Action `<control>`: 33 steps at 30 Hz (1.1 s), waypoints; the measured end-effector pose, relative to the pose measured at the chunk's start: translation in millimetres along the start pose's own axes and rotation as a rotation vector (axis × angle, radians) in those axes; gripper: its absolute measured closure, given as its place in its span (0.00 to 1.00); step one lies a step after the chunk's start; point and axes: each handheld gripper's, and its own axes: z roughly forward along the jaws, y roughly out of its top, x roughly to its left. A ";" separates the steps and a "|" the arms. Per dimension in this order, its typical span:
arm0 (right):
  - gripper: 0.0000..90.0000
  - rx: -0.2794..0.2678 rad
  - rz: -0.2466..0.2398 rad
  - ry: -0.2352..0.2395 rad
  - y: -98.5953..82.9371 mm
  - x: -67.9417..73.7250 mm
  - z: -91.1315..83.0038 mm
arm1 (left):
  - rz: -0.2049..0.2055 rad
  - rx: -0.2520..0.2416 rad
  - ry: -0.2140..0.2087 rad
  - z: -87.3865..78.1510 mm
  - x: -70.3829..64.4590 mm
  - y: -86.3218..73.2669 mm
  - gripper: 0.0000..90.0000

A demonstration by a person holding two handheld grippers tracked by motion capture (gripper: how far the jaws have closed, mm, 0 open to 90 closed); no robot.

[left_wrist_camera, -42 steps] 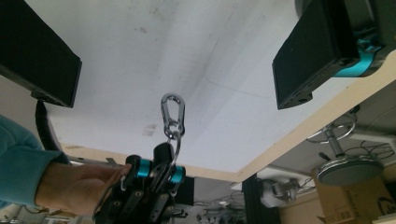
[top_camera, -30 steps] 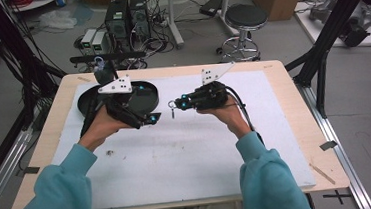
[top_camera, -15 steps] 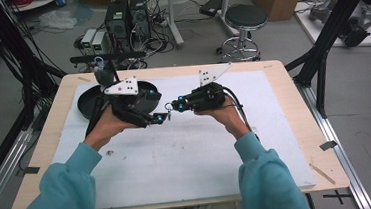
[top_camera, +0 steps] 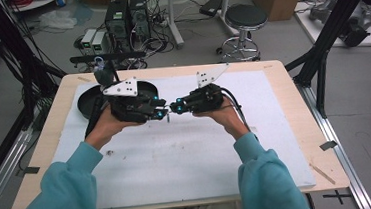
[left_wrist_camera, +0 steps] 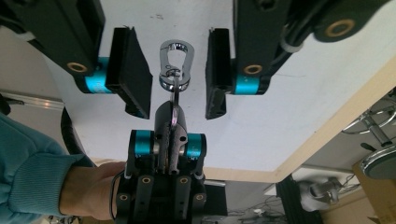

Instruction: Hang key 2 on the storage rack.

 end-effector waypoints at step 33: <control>0.98 -0.013 0.006 0.022 -0.3 -2.3 1.9 | -0.022 0.006 0.002 -3.0 -1.9 1.6 0.96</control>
